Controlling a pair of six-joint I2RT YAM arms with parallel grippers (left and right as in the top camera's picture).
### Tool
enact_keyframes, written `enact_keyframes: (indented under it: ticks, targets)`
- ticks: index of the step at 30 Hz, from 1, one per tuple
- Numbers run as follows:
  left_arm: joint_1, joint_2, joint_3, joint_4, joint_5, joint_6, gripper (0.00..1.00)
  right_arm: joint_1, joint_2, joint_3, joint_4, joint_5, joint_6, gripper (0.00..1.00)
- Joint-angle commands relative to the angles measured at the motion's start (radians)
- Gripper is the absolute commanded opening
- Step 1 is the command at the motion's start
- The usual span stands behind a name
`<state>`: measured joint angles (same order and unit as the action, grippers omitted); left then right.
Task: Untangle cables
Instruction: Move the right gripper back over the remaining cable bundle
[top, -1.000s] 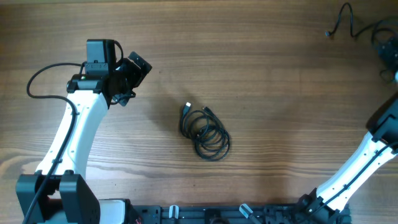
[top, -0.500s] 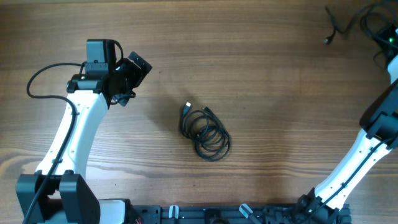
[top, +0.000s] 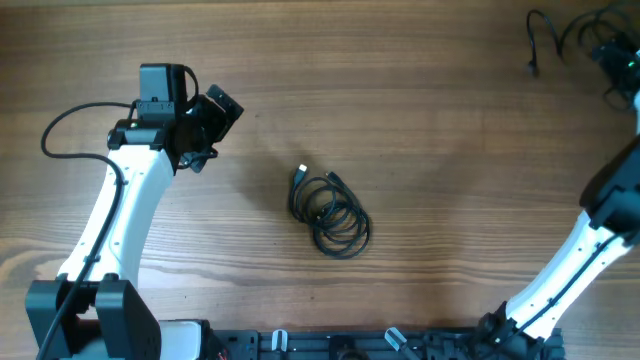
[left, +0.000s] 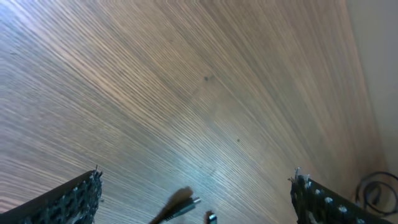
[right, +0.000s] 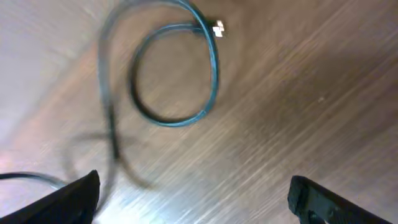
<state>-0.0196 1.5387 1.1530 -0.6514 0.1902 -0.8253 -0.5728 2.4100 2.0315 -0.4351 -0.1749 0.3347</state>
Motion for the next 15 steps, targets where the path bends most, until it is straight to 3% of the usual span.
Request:
enact_keyframes:
  ticks: [1, 6, 9, 11, 13, 15]
  targets:
    - [-0.003, -0.02, 0.01, -0.031, -0.076, 0.011, 1.0, -0.002, -0.284, 0.018, -0.076, 0.013, -0.017, 1.0]
    - [-0.003, -0.02, 0.01, -0.113, -0.075, 0.079, 1.0, -0.002, -0.554, 0.018, -0.353, -0.027, 0.037, 1.0]
    - [-0.003, -0.02, 0.01, -0.187, -0.076, 0.086, 1.0, 0.004, -0.684, 0.018, -0.635, -0.265, 0.083, 1.0]
    - [-0.003, -0.02, 0.01, -0.239, -0.076, 0.086, 1.0, 0.03, -0.714, 0.018, -0.818, -0.397, 0.026, 1.0]
    - [-0.003, -0.02, 0.01, -0.299, -0.074, 0.085, 1.0, 0.102, -0.716, 0.01, -1.021, -0.385, -0.014, 1.0]
    - [-0.003, -0.02, 0.01, -0.335, -0.064, 0.085, 1.0, 0.183, -0.716, -0.03, -1.067, -0.316, -0.013, 1.0]
